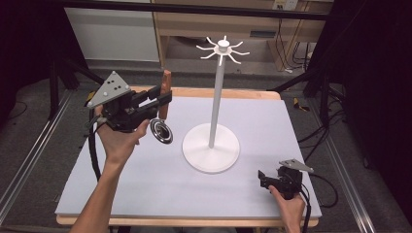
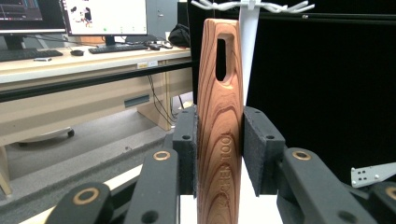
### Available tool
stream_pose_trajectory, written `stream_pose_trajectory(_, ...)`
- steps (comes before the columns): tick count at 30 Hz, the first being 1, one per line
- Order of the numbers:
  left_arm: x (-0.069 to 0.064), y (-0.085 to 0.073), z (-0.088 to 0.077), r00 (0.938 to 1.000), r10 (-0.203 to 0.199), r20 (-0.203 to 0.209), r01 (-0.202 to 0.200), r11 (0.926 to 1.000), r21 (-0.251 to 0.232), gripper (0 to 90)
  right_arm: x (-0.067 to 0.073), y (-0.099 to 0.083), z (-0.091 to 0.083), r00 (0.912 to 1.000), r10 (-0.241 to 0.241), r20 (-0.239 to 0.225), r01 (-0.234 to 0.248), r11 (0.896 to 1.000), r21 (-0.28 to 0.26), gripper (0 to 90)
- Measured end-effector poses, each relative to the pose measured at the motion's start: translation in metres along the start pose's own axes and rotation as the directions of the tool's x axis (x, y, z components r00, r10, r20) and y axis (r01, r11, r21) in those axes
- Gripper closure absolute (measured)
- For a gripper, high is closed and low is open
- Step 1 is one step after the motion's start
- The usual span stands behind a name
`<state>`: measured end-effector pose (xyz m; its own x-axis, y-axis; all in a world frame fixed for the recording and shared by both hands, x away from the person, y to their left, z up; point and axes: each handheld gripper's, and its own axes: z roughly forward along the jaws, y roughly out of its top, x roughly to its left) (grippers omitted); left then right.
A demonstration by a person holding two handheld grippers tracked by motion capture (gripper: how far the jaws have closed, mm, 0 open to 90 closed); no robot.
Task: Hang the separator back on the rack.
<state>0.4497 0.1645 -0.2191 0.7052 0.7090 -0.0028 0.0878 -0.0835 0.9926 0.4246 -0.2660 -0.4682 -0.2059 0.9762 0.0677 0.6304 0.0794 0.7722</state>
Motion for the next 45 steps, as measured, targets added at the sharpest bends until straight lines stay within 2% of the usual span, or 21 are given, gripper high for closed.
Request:
stream_pose_trajectory(13,-0.006,0.016,0.012,0.9999,0.012,0.01,-0.012,0.9999,-0.012,67.9,-0.001,0.0,0.0,1.0,0.002,0.0,-0.002,1.0,-0.002,6.9)
stream_pose_trajectory(14,-0.008,0.017,0.014,0.9999,-0.008,0.011,0.008,0.9999,0.007,67.9,0.0,0.0,0.0,1.0,0.003,-0.001,-0.003,1.0,0.0,6.9)
stream_pose_trajectory(15,-0.008,0.017,0.014,0.9999,-0.008,0.011,0.008,0.9999,0.007,67.9,0.0,0.0,0.0,1.0,0.003,-0.001,-0.003,1.0,0.0,6.9)
stream_pose_trajectory(16,-0.008,0.019,0.018,0.9998,0.014,0.015,-0.014,0.9999,-0.002,67.9,0.0,0.0,0.0,1.0,-0.001,0.0,0.001,1.0,0.001,6.9)
stream_pose_trajectory(27,-0.014,0.029,0.034,0.9992,0.015,0.038,-0.015,0.9999,-0.005,67.9,-0.002,0.0,0.0,0.9998,0.018,-0.001,-0.018,1.0,-0.002,6.9)
stream_pose_trajectory(45,-0.019,0.038,0.053,0.9989,0.018,0.043,-0.018,0.9998,0.0,67.9,-0.003,0.001,0.0,1.0,0.009,-0.003,-0.009,1.0,-0.004,6.9)
